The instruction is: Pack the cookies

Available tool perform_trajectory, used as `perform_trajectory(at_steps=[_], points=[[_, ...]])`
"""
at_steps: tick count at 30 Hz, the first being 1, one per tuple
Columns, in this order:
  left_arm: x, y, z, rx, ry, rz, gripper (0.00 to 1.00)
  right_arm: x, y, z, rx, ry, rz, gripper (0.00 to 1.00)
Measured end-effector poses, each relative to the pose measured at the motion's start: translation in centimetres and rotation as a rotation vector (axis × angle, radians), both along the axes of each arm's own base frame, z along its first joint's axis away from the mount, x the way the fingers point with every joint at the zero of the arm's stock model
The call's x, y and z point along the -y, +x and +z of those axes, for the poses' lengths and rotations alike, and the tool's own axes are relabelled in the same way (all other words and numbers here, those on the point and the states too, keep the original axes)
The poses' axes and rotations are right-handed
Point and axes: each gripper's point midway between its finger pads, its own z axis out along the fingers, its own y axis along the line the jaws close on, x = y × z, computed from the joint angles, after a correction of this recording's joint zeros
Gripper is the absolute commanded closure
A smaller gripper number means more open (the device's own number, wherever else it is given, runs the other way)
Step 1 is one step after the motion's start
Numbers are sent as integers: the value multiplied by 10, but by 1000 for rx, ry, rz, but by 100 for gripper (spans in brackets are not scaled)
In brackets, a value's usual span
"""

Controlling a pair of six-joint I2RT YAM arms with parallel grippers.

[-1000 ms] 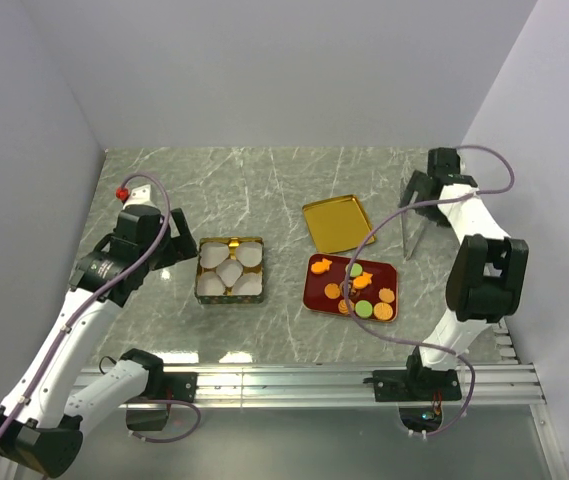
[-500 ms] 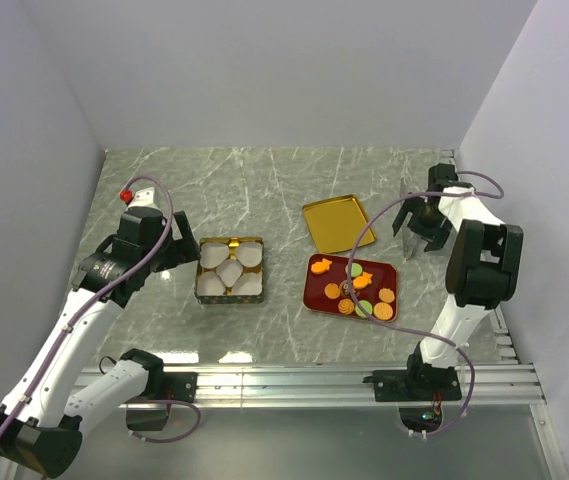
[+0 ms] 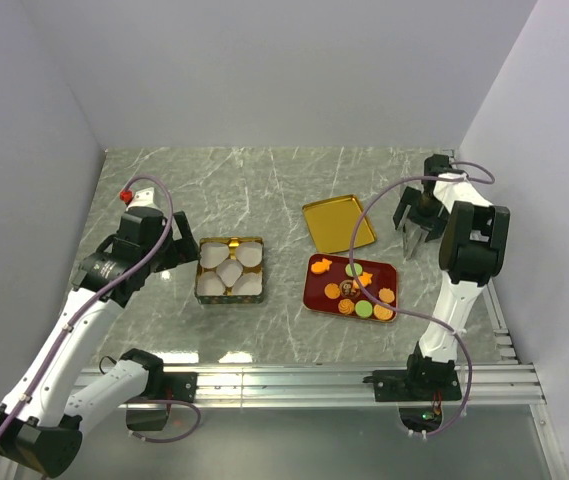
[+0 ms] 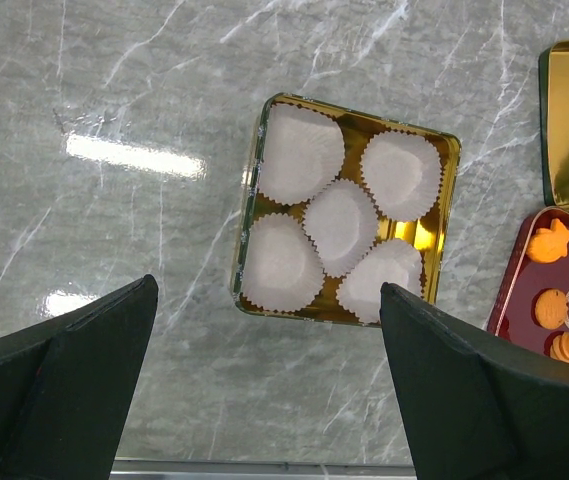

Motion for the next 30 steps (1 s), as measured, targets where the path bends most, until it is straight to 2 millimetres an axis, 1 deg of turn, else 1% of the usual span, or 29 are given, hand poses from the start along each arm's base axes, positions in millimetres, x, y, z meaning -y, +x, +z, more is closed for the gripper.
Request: perform_trajectory(at_steps=[2,3,5,7,11,15,19,20,21,23,24,27,30], points=[[0,0,-1,-2,-2,2,1,4,7,2,1,-15,4,9],[0,0,-1,-5,-2,2,1,6,11,3,4,-22,7,13],[1,1,-3,-10,-1,3,1,8,17,2,7,-30,9,18],[2,2,-5,-18,-2,3,2,9,18,1,4,-33,11,23],[3,3,-8,-32,-10,7,2,7,15,0,-9,-31,18,25],[7,4,-10,-41,-25,3,3,1,9,-6,-20,-35,30,27],[10,6,-10,-40,-41,3,4,-11,1,-7,-24,-40,60,28],[11,6,-9,-40,-46,3,4,-13,1,-6,-20,-41,67,30],[11,6,-9,-41,-51,2,4,-16,-1,-7,-19,-41,75,35],[12,6,-9,-42,-57,1,4,-19,-2,-6,-15,-41,87,41],[13,6,-9,-43,-59,0,4,-20,-3,-6,-15,-41,90,46],[13,5,-9,-42,-63,1,4,-22,-2,-5,-13,-36,97,51],[12,2,-7,-38,-66,2,4,-24,-5,-3,-25,-29,98,52]])
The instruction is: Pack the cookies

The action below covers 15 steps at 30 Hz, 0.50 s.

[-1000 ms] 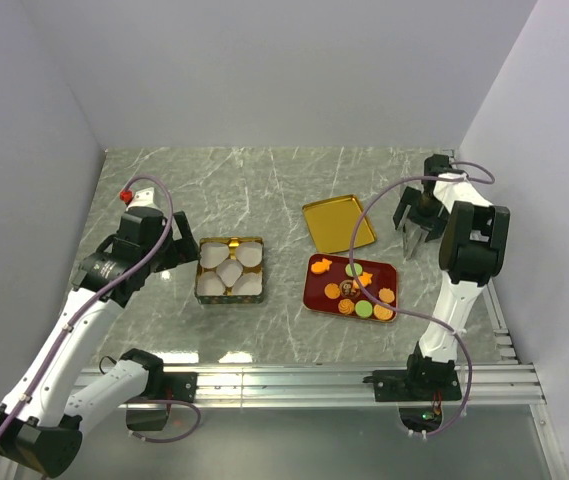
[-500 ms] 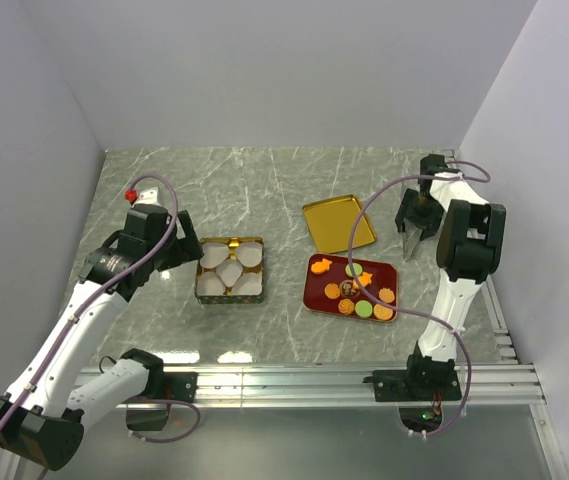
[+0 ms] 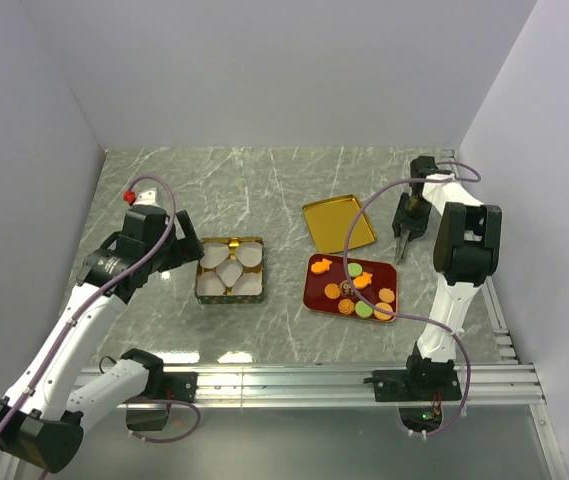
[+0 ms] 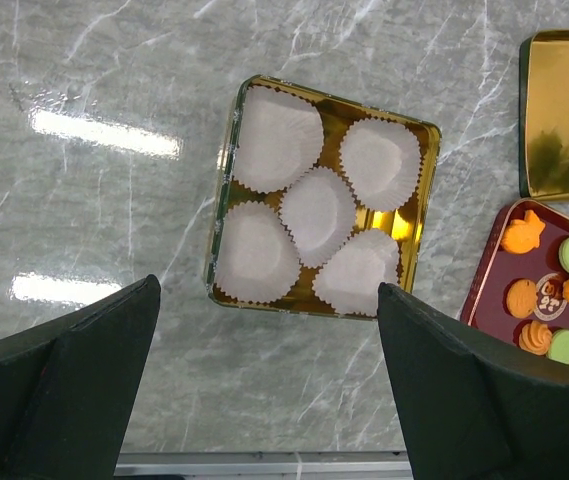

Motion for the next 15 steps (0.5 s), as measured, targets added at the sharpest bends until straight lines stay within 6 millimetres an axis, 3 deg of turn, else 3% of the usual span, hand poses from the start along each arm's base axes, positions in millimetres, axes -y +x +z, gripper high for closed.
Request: perform_trajectory(at_steps=[3,7,11,15], points=[[-1,-2,2,1,-2,1,4,-3,3,14,3,1,6,52],[0,-1,9,15,-8,2,4,-15,17,54,79,-3,30,52],[1,0,15,29,-19,5,5,-48,20,113,196,7,96,52],[2,1,19,36,-32,4,5,-87,4,148,258,46,176,52]])
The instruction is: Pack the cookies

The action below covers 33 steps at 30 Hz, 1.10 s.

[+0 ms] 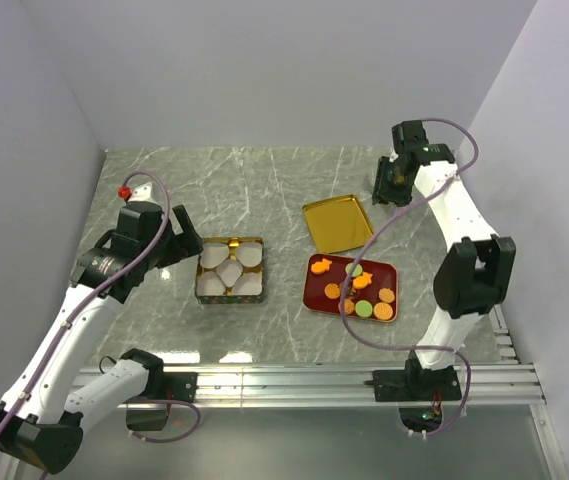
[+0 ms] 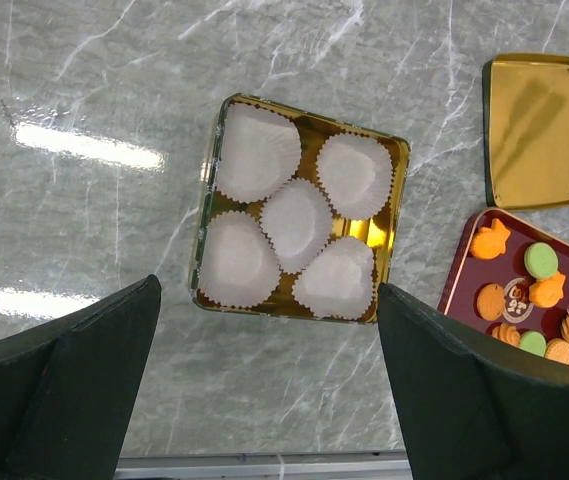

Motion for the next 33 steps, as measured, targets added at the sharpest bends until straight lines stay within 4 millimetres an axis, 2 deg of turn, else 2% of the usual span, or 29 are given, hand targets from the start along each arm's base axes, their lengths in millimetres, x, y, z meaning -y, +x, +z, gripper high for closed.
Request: perform_trajectory(at_steps=[2,5,10,19,26,33], points=[[1,0,1,2,-3,-1,5,-11,-12,12,20,20,25,52],[2,0,1,0,-10,-5,5,-18,-38,22,17,41,42,52],[2,0,1,0,-11,-6,4,-25,-75,31,-1,64,74,52],[3,4,3,2,-11,-6,2,-65,-152,47,-18,137,247,50],[6,9,1,-1,-11,-8,3,-87,-200,37,-90,177,353,49],[8,13,3,10,-17,-15,3,-105,-229,16,-185,175,424,45]])
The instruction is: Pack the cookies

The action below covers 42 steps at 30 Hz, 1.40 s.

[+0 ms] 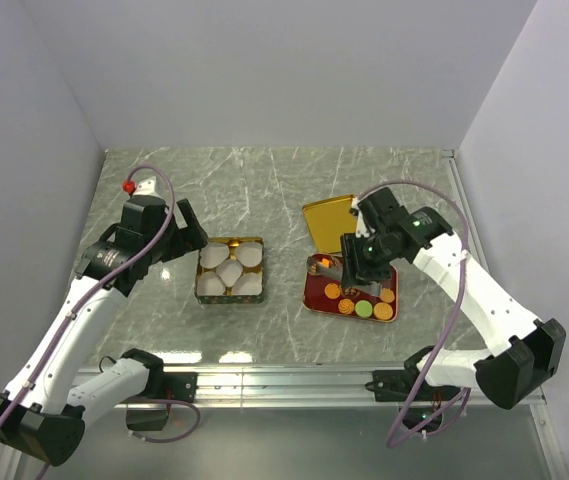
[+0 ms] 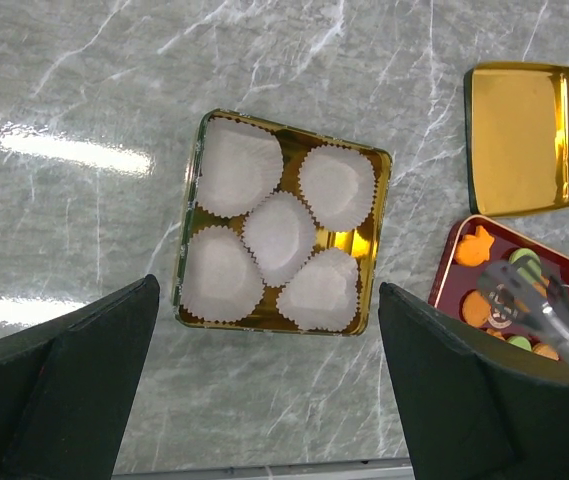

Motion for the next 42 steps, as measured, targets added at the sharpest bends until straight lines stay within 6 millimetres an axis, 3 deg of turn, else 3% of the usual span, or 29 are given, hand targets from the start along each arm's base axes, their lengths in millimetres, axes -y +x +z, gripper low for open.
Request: perform_trajectory(at_steps=[7,20,42], points=[[0,-1,3,11,-3,0,3,-13,-10,-13,-43,-40,46,43],[-3,-6,4,28,6,-12,3,-1,1,-24,-33,-161,6,43],[-3,-3,-1,12,28,-23,3,-12,25,-31,-47,-205,24,44]])
